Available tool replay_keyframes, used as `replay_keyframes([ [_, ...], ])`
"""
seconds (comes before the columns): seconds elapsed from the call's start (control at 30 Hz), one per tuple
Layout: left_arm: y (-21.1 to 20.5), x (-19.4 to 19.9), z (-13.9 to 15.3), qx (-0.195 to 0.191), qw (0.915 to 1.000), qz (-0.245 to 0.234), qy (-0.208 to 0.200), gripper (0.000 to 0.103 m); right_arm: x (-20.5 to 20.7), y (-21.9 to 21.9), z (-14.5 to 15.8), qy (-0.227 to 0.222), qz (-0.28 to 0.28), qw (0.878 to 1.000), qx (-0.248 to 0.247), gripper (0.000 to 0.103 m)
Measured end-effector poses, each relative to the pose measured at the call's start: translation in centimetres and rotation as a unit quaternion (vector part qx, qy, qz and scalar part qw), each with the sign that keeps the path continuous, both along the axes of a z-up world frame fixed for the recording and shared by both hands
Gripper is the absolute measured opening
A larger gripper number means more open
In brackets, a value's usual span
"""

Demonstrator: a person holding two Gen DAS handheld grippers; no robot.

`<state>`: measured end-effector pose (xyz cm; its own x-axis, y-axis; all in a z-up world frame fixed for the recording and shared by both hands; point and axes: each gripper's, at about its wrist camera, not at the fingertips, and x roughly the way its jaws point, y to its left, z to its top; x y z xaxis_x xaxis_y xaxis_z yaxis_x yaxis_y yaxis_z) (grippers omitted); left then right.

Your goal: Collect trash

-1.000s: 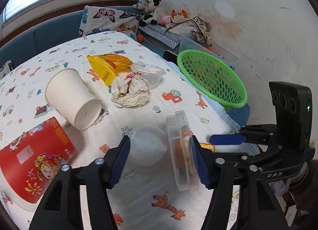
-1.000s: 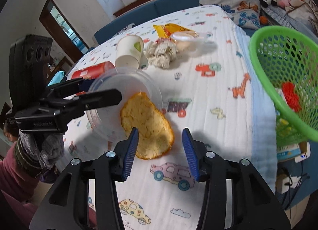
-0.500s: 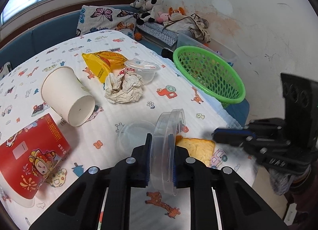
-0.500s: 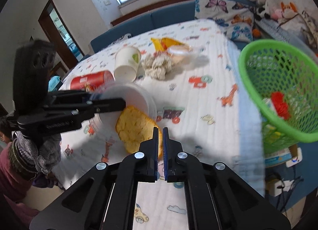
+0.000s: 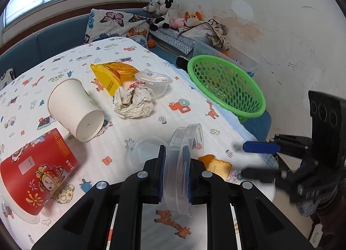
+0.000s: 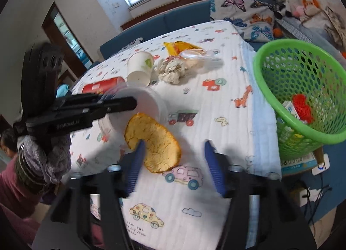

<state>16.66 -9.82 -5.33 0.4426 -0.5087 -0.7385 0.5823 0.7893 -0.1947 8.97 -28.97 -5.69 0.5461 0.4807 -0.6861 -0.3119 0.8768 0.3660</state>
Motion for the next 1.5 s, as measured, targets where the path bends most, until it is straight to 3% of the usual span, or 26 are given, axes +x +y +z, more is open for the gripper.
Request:
replay_keyframes([
  [0.1, -0.2, 0.0, 0.2, 0.0, 1.0, -0.003, -0.003, 0.015, -0.2, 1.2, -0.3, -0.003, 0.03, 0.999, -0.012, 0.07],
  [0.27, -0.5, 0.0, 0.8, -0.003, 0.9999, -0.009, -0.007, 0.015, -0.3, 3.4, -0.9, -0.02, 0.061, 0.996, -0.067, 0.076],
  [0.6, -1.1, -0.2, 0.9, 0.001, 0.9996, -0.025, -0.011, 0.015, 1.7, 4.5, -3.0, -0.021, 0.079, 0.993, -0.091, 0.077],
  [0.73, -1.1, -0.1, 1.2, 0.001, 0.9996, -0.025, -0.015, 0.015, 1.8, 4.8, -3.3, -0.022, 0.087, 0.992, -0.092, 0.058],
  [0.9, -0.9, 0.2, 1.4, 0.001, 0.9997, -0.02, -0.016, 0.015, 1.0, 4.2, -2.9, -0.022, 0.085, 0.992, -0.087, 0.049],
  [1.23, -2.2, 1.1, 3.6, -0.007, 0.9992, -0.023, -0.033, 0.015, 0.4, 0.0, -0.1, -0.027, 0.023, 0.998, -0.059, 0.046],
  [1.5, -5.7, 2.4, 5.7, -0.015, 0.998, -0.041, -0.045, 0.015, 2.9, -9.2, 2.2, -0.025, -0.109, 0.993, -0.045, 0.046],
])
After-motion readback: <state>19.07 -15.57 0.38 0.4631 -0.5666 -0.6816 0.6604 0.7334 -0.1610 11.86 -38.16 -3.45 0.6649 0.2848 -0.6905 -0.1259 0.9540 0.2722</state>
